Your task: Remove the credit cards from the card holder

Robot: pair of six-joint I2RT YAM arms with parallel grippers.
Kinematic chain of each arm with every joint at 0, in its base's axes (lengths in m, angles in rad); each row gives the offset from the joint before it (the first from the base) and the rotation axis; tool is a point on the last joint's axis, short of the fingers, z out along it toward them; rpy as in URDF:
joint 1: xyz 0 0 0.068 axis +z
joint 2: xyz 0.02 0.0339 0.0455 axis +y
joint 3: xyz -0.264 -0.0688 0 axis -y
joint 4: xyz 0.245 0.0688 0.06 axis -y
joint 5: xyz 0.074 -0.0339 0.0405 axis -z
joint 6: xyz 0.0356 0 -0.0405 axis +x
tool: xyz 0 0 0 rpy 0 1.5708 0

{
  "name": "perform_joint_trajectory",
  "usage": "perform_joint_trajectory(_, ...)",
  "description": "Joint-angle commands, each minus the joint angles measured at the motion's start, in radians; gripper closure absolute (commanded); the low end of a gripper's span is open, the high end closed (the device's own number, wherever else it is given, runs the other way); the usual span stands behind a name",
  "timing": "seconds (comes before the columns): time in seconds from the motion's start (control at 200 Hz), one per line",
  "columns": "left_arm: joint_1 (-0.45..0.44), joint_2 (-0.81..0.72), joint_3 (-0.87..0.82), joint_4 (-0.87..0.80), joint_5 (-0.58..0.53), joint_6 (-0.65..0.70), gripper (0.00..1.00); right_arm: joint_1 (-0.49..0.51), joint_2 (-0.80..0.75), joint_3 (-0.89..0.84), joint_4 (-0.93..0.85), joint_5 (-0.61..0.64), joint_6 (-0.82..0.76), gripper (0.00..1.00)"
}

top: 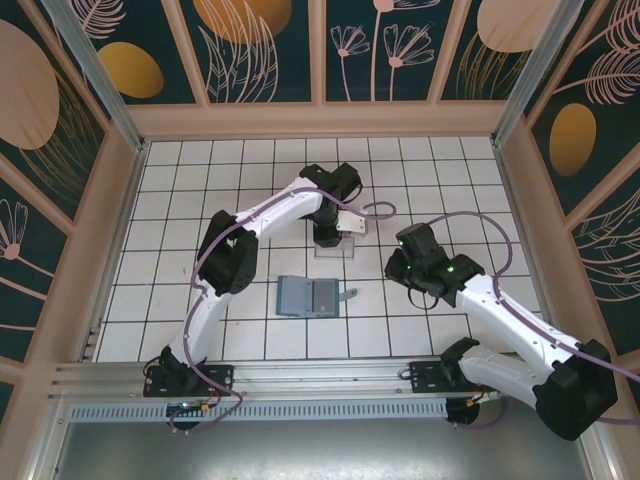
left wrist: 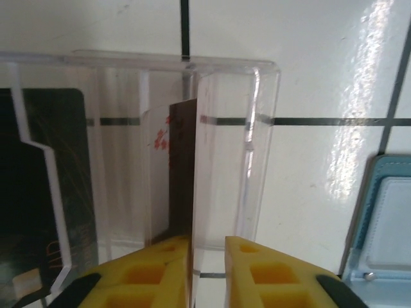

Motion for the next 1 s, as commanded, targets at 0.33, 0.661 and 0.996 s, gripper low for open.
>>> perform_joint_trajectory(0.33,0.005,-0.087,0.049,0.096,-0.068,-0.083,0.71,-0.010,0.015,0.017,0.025,-0.019,-0.005,0.84)
perform_joint_trajectory(0.661,0.005,-0.296,-0.275,0.421,-0.043,-0.458,0.71,-0.002,0.094,0.001,0.128,-0.161,-0.033,0.79)
perform_joint_trajectory(0.996,0.005,-0.540,-0.658,0.719,-0.101,-0.927,0.69,0.030,0.217,0.017,0.194,-0.239,-0.057,0.76)
